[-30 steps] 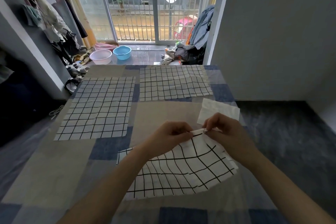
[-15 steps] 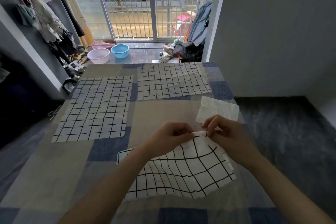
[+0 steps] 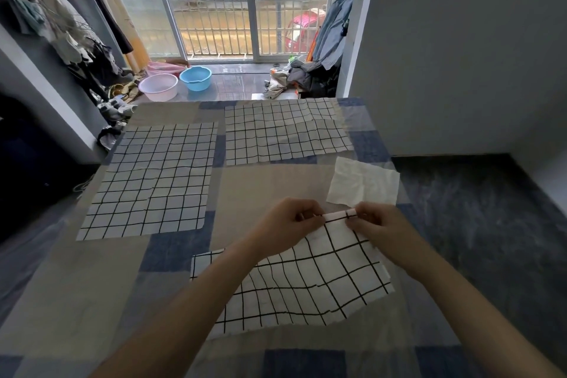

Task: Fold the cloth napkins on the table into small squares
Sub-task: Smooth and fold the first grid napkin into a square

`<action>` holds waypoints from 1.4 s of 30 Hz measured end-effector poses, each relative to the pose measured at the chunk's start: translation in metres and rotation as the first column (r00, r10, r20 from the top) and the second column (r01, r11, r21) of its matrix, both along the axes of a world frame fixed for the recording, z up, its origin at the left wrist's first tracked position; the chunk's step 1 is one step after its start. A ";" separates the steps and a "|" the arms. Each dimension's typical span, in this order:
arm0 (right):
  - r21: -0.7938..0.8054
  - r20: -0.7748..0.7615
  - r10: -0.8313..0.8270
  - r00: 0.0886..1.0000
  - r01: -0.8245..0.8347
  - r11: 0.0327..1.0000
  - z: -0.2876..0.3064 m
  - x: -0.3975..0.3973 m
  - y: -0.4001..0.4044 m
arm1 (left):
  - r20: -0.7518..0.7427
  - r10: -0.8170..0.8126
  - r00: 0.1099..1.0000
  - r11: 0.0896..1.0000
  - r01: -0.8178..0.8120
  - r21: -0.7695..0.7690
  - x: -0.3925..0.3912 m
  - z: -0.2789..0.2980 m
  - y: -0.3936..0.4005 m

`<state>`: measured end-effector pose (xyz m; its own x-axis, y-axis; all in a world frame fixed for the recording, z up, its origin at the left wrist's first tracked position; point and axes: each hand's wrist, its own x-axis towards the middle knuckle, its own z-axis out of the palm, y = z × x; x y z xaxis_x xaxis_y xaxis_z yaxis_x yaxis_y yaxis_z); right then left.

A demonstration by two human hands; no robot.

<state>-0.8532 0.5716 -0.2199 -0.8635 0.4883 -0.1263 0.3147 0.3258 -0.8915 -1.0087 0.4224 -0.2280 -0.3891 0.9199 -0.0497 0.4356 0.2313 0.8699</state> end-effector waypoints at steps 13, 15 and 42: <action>-0.179 0.348 -0.456 0.820 0.535 0.826 -0.112 0.000 0.070 | -0.252 0.226 0.941 0.969 -0.244 -0.042 -0.016 -0.096 -0.033; -0.193 0.446 -0.384 0.808 0.506 0.841 -0.123 0.012 0.066 | -0.317 0.188 0.930 0.961 -0.241 -0.136 -0.017 -0.126 -0.068; 0.333 0.419 -0.381 0.824 0.251 0.909 -0.161 0.042 0.074 | -0.520 0.015 0.854 0.856 -0.279 -0.434 0.010 -0.216 -0.154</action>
<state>-0.8114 0.6458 -0.3811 -0.5253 0.7942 -0.3054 0.7935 0.3276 -0.5129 -0.9984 0.2687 -0.4436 -0.6110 0.7564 -0.2337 0.6893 0.6535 0.3129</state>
